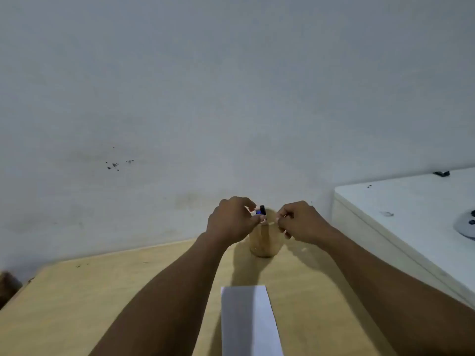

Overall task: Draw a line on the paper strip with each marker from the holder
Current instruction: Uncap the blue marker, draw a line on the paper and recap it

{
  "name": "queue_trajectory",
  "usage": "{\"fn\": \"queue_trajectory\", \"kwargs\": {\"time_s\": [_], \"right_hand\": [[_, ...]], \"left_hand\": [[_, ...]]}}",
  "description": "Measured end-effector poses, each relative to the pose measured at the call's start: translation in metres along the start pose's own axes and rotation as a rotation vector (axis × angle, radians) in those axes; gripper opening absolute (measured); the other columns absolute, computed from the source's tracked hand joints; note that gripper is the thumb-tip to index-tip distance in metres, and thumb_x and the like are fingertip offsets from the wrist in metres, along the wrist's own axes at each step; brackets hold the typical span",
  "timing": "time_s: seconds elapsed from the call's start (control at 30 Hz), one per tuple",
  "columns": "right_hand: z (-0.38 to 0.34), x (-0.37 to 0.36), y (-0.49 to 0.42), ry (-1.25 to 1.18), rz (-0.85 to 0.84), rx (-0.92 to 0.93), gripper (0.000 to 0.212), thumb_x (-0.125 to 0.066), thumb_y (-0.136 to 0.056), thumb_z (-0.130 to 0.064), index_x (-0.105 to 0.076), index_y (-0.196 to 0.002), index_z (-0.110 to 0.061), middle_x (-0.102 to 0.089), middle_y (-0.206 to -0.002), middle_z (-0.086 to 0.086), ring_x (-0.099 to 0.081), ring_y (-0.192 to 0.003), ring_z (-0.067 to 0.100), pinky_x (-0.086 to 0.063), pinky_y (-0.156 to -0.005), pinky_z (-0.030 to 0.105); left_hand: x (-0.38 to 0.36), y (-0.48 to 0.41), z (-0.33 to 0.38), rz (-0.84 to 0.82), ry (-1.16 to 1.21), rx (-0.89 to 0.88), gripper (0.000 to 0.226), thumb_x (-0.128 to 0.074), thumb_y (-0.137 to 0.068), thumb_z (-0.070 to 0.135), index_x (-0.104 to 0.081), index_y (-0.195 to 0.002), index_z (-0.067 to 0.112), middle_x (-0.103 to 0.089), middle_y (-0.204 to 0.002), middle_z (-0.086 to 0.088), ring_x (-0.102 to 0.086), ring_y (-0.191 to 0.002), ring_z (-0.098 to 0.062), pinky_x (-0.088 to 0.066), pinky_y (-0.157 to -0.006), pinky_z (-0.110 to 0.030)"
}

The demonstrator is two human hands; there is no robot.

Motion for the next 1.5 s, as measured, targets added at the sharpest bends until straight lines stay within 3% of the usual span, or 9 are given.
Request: {"fn": "queue_trajectory", "kwargs": {"time_s": [0.23,0.37,0.53,0.63,0.77,0.97,1.2,1.37,1.5], "right_hand": [[0.013,-0.003,-0.002,-0.066,0.049,-0.017,0.017,-0.060,-0.094,-0.013,-0.074,-0.085,-0.007,-0.077,-0.078,0.013,-0.065,-0.054,0.016,-0.041,-0.043,0.010],[-0.002,0.002,0.019,-0.184,-0.017,-0.093,0.023,-0.062,-0.095,-0.025,-0.074,-0.088,-0.006,-0.076,-0.078,0.010,-0.066,-0.057,0.017,-0.048,-0.049,0.024],[-0.028,-0.028,0.070,-0.590,-0.267,-0.371,0.065,-0.055,-0.087,-0.070,-0.069,-0.093,-0.007,-0.068,-0.078,0.010,-0.060,-0.056,0.020,-0.043,-0.048,0.022],[-0.042,-0.056,0.092,-0.913,-0.286,-0.466,0.089,-0.050,-0.077,-0.086,-0.070,-0.098,-0.001,-0.070,-0.076,0.012,-0.053,-0.049,0.018,-0.036,-0.043,0.021],[-0.063,-0.078,0.106,-1.257,-0.102,-0.453,0.050,-0.064,-0.090,-0.059,-0.065,-0.086,-0.009,-0.058,-0.059,0.002,-0.037,-0.033,0.008,-0.026,-0.034,0.018],[-0.093,-0.077,0.106,-1.365,-0.036,-0.220,0.012,-0.060,-0.100,-0.017,-0.063,-0.090,-0.009,-0.069,-0.065,0.008,-0.071,-0.053,0.017,-0.050,-0.046,0.022],[-0.045,-0.057,0.095,-0.981,0.129,-0.219,0.011,-0.078,-0.082,-0.010,-0.069,-0.077,-0.008,-0.060,-0.060,0.007,-0.050,-0.044,0.014,-0.041,-0.052,0.027],[-0.016,-0.074,0.094,-0.849,0.112,-0.279,0.008,-0.061,-0.089,-0.011,-0.063,-0.083,-0.006,-0.061,-0.066,0.013,-0.054,-0.046,0.018,-0.038,-0.045,0.025],[-0.010,-0.097,0.094,-0.789,-0.002,-0.288,0.018,-0.058,-0.088,-0.014,-0.073,-0.092,-0.004,-0.072,-0.072,0.016,-0.070,-0.064,0.032,-0.049,-0.061,0.036]], "left_hand": [[-0.004,-0.006,-0.001,0.085,0.075,0.000,0.018,-0.068,-0.082,0.036,-0.080,-0.087,0.025,-0.074,-0.073,0.011,-0.071,-0.077,-0.013,-0.056,-0.068,-0.030],[0.032,0.012,0.011,0.190,0.222,0.021,0.012,-0.071,-0.082,0.025,-0.080,-0.085,0.018,-0.071,-0.064,0.008,-0.065,-0.062,-0.004,-0.046,-0.058,-0.021],[0.087,0.052,0.022,0.267,0.479,0.052,0.012,-0.069,-0.084,0.023,-0.077,-0.080,0.014,-0.078,-0.071,-0.005,-0.076,-0.073,-0.023,-0.060,-0.070,-0.036],[0.100,0.079,0.019,0.216,0.628,0.077,0.017,-0.064,-0.092,0.015,-0.075,-0.087,0.004,-0.078,-0.079,-0.014,-0.074,-0.067,-0.021,-0.060,-0.068,-0.036],[0.103,0.113,-0.002,0.202,0.690,0.113,0.020,-0.062,-0.096,0.015,-0.074,-0.091,-0.001,-0.078,-0.084,-0.017,-0.076,-0.073,-0.024,-0.057,-0.067,-0.030],[0.093,0.142,-0.069,0.331,0.974,0.340,0.037,-0.062,-0.100,0.024,-0.071,-0.088,-0.010,-0.076,-0.081,-0.017,-0.078,-0.078,-0.031,-0.061,-0.083,-0.035],[0.063,0.156,-0.117,0.172,0.100,0.201,0.035,-0.067,-0.093,0.037,-0.071,-0.074,0.008,-0.067,-0.060,0.009,-0.062,-0.061,-0.008,-0.044,-0.055,-0.023],[0.017,0.170,-0.133,0.065,-0.070,0.181,0.022,-0.064,-0.089,0.040,-0.069,-0.080,0.020,-0.066,-0.070,0.011,-0.061,-0.071,-0.012,-0.039,-0.057,-0.026],[0.015,0.171,-0.131,0.120,-0.079,0.161,0.020,-0.060,-0.087,0.039,-0.064,-0.074,0.024,-0.064,-0.069,0.010,-0.058,-0.069,-0.009,-0.038,-0.055,-0.024]]}}
Point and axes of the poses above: each hand's wrist, its own y-axis away from the middle knuckle, its own x-axis out of the back of the hand, z = x × y, the point moved 8 cm from there along -y, towards the middle knuckle
